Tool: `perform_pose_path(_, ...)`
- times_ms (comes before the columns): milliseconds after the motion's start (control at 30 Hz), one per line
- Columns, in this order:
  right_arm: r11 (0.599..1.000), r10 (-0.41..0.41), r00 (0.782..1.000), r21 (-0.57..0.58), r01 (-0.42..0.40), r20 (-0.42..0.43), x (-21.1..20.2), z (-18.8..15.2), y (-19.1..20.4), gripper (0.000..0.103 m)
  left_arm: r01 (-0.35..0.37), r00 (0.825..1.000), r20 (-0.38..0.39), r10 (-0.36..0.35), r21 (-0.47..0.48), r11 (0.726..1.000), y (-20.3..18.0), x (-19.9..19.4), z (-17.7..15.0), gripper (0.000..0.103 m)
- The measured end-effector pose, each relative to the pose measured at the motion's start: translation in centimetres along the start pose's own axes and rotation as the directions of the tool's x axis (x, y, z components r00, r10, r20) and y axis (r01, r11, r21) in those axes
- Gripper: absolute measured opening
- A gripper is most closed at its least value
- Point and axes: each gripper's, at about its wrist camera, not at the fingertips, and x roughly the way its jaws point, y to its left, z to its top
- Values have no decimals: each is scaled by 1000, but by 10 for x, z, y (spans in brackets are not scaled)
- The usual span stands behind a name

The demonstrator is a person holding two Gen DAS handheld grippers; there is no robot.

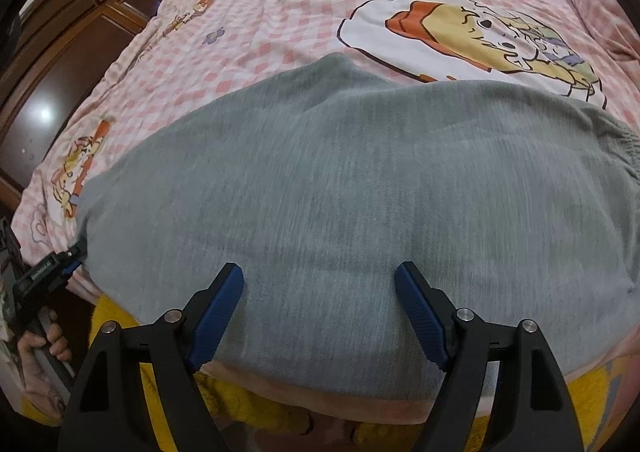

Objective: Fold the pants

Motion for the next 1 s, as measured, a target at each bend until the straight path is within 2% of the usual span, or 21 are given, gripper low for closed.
perform_pose_path(67,1000,20,1000,18,-20,-2,-3,1,-3,79,4,1000,3,-4,14,1000,-3,-3,1,13)
perform_pose_path(100,999,30,1000,28,-30,0,-4,1,-4,78,10,1000,5,-10,16,1000,-5,-6,2,12)
perform_pose_path(267,994,70,997,89,-71,8,-18,1,-18,75,77,994,72,-82,70,995,-29,-38,11,10)
perform_pose_path(433,999,5,999,50,-7,41,-35,-1,-22,75,181,976,80,-202,219,959,-89,-64,16,10)
perform_pose_path(533,999,-33,997,3,33,69,-47,-1,-21,75,253,961,29,-275,307,917,-135,-61,11,10)
perform_pose_path(700,997,-82,996,6,82,24,-46,-2,-30,75,301,953,-93,-288,382,874,-188,-26,-14,10)
perform_pose_path(767,996,-84,996,14,83,10,-42,-4,-36,75,307,951,-152,-268,399,864,-203,-8,-26,10)
perform_pose_path(867,997,-73,997,31,73,-8,-36,-6,-43,74,324,939,-245,-240,405,855,-217,21,-47,10)
perform_pose_path(1000,998,-57,998,39,58,-18,-33,-7,-46,74,300,938,-301,-172,457,837,-228,39,-62,13)
